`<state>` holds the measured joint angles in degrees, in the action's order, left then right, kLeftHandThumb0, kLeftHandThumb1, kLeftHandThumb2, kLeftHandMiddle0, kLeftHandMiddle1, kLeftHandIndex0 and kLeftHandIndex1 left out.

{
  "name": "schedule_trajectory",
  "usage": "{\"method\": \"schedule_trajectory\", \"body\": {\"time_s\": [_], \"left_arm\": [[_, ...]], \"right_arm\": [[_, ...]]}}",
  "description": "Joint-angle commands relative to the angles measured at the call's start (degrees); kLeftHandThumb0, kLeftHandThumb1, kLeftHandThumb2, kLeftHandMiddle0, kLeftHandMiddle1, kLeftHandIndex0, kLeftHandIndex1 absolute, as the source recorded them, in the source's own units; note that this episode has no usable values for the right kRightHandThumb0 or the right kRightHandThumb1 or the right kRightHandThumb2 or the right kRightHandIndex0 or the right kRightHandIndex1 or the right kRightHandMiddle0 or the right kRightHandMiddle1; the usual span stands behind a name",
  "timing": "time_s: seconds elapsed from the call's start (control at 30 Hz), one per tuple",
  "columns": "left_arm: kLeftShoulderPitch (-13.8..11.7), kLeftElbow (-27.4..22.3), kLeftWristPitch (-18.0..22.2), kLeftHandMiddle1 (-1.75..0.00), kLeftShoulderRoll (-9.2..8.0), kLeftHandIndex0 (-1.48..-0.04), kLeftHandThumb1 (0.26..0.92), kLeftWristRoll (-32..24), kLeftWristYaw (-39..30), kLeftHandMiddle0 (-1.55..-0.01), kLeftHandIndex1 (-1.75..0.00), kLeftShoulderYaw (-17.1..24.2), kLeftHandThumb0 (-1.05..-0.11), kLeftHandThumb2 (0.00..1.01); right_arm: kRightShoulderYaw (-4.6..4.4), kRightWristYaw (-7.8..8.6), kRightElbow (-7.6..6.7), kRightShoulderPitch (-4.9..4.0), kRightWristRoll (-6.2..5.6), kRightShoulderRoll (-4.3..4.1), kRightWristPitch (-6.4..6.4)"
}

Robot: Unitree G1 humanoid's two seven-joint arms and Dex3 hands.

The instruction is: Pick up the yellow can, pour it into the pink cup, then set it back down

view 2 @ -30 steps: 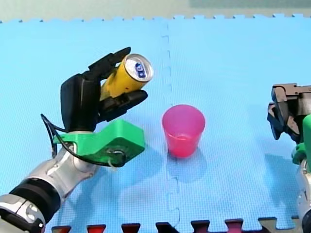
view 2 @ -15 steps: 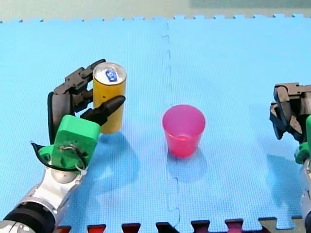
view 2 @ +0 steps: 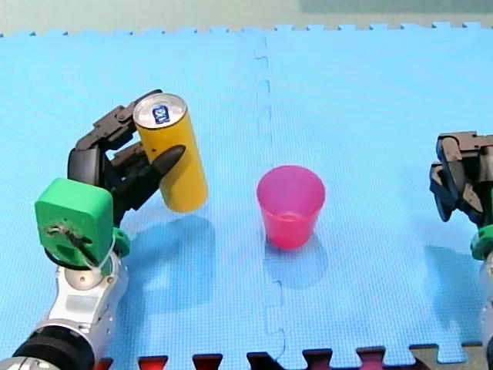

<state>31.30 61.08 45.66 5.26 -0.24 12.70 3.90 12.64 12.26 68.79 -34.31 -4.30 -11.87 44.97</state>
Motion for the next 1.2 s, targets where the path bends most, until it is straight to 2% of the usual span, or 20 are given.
{"method": "schedule_trajectory", "body": {"time_s": [0.0, 0.37, 0.53, 0.67, 0.93, 1.17], "left_arm": [[-0.64, -2.18, -0.32, -0.01, -0.92, -1.17, 0.828, 1.38, 1.83, -1.33, 0.0, 0.24, -0.373, 0.0], [-3.81, -8.05, -2.4, -0.01, -1.68, -1.16, 0.825, 7.81, 9.06, -1.33, 0.0, -0.5, -0.367, 0.0], [-5.88, -11.0, -3.63, 0.0, -2.45, -1.15, 0.824, 14.33, 15.73, -1.32, 0.0, -2.29, -0.367, 0.0], [-7.64, -12.87, -3.85, 0.0, -3.14, -1.16, 0.826, 15.11, 16.57, -1.31, 0.0, -2.46, -0.367, 0.0], [-8.0, -10.17, -3.63, 0.0, -4.76, -1.16, 0.83, 14.35, 18.44, -1.31, 0.0, -1.31, -0.365, 0.0], [-8.24, -7.45, -1.05, 0.0, -4.64, -1.15, 0.832, 12.97, 18.46, -1.29, 0.0, -0.82, -0.358, 0.0]], "right_arm": [[0.3, 0.1, 0.07, -0.22, -0.31, -0.28, 0.17], [0.84, 0.71, 0.23, -0.3, -0.76, -0.42, -0.45], [1.07, 1.01, 0.33, -0.4, -1.03, -0.43, -0.82], [1.2, 1.23, 0.44, -0.46, -1.21, -0.43, -0.98], [1.64, 2.18, 0.55, -0.52, -1.73, -0.78, -1.08], [2.14, 3.07, 0.63, -0.8, -2.25, -1.35, -1.62]]}}
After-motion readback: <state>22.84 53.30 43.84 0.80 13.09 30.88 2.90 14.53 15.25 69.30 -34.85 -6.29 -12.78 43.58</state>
